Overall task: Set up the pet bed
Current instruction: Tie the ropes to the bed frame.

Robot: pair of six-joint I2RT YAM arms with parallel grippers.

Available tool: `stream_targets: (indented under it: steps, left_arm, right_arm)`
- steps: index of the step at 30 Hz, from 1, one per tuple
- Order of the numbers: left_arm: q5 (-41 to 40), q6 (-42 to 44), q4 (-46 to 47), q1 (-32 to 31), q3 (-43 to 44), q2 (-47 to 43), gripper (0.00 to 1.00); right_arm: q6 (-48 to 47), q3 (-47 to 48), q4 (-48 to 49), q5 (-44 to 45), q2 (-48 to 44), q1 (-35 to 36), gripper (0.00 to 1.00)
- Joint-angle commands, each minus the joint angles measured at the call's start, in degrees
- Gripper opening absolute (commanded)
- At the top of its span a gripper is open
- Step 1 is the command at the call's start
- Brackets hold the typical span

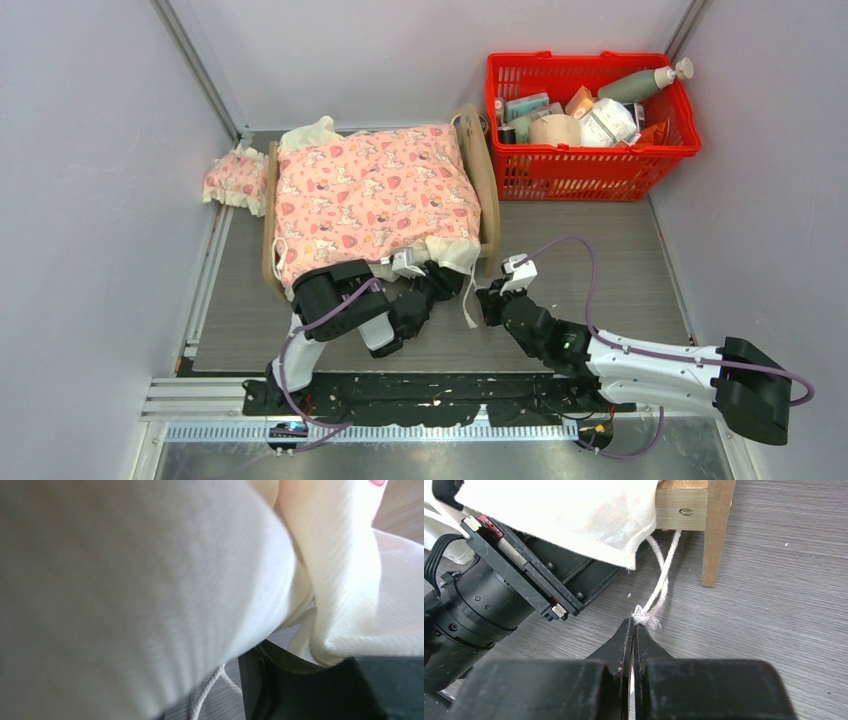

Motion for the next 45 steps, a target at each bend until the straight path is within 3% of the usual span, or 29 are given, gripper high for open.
stream_targets:
  steps: [1, 8, 25, 37, 45]
  left_arm:
    - [0.1, -6.8, 0.4, -0.1, 0.4, 2.7, 0.52]
    - [1.8, -3.5, 0.4, -0.8, -2.0, 0.1, 0.54]
    - [3.2, -0.7, 0.4, -1.2, 3.2, 3.0, 0.50]
    - [2.7, 3.2, 0.4, -2.1, 3.0, 0.4, 0.56]
    - [2.3, 2.9, 0.4, -0.8, 7.1, 3.1, 0.49]
  right_arm:
    - [-0.8, 0.0, 3.0, 0.6, -0.1, 0.3, 0.05]
    - [-1.8, -0.4, 2.5, 1.7, -1.9, 0.3, 0.05]
    - [-2.1, -0.7, 2.1, 1.9, -3.4, 0.3, 0.05]
    - [-2.3, -0.6, 1.9, 1.8, -3.3, 0.3, 0.05]
    - [-2.6, -0.3, 0.4, 1.6, -4.8, 0.3, 0.05]
